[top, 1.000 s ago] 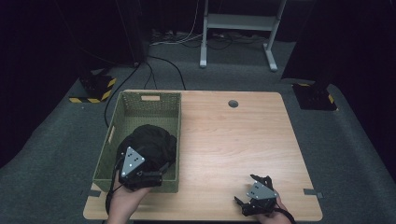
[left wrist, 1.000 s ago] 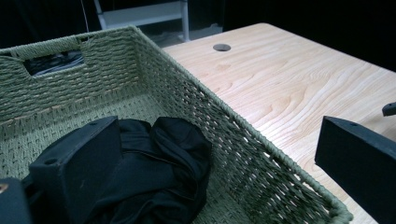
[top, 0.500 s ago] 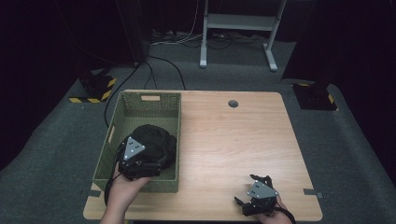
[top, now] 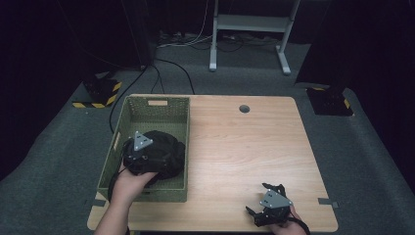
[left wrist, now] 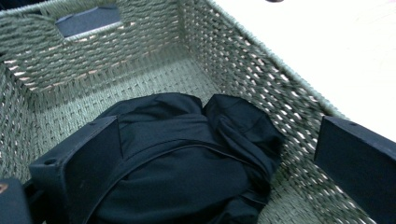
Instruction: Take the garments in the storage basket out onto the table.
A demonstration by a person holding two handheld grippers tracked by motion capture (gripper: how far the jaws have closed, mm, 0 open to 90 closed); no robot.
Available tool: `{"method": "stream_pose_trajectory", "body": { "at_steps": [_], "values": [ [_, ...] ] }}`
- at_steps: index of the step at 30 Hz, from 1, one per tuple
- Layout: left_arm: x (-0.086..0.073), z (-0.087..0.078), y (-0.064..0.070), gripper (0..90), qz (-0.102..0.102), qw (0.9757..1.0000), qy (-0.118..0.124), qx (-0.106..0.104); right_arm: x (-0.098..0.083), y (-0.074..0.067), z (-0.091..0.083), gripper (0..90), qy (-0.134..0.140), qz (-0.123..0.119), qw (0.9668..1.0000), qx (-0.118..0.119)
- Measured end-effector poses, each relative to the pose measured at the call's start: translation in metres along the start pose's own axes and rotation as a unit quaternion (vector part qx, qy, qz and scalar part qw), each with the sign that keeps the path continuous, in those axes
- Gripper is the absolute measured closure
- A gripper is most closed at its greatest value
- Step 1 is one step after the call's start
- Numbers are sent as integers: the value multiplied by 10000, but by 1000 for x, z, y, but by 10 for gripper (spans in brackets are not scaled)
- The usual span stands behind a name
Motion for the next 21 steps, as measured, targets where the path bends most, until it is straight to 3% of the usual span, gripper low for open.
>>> {"method": "stream_pose_trajectory", "body": {
  "at_steps": [5, 8, 9, 17, 21],
  "values": [
    [-2, 12, -8, 14, -47, 9997, -200, 104, 0, 0, 0, 9, 11, -2, 10000, 11],
    [-3, 20, -15, 12, -43, 9992, -306, 241, 0, -1, 0, 9, 14, -4, 10000, 20],
    [-4, 24, -20, 10, -14, 9985, -441, 328, 0, -1, 0, 9, 9, -5, 10000, 22],
    [-7, 38, -28, 6, -239, 9968, -651, 403, 0, -1, 0, 9, 11, -6, 10000, 42],
    [-14, 46, -30, 5, -189, 9947, -894, 478, 0, -1, 0, 9, 7, -19, 10000, 50]
  ]
}}
Point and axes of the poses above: each handheld gripper's, and its own axes: z roughly forward along the jaws, x roughly out of its top, y roughly to its right, the point moved 8 cm from there along z, roughly forward along the jaws, and after that the axes turned 7 degrees about x, right-handed, at the moved point
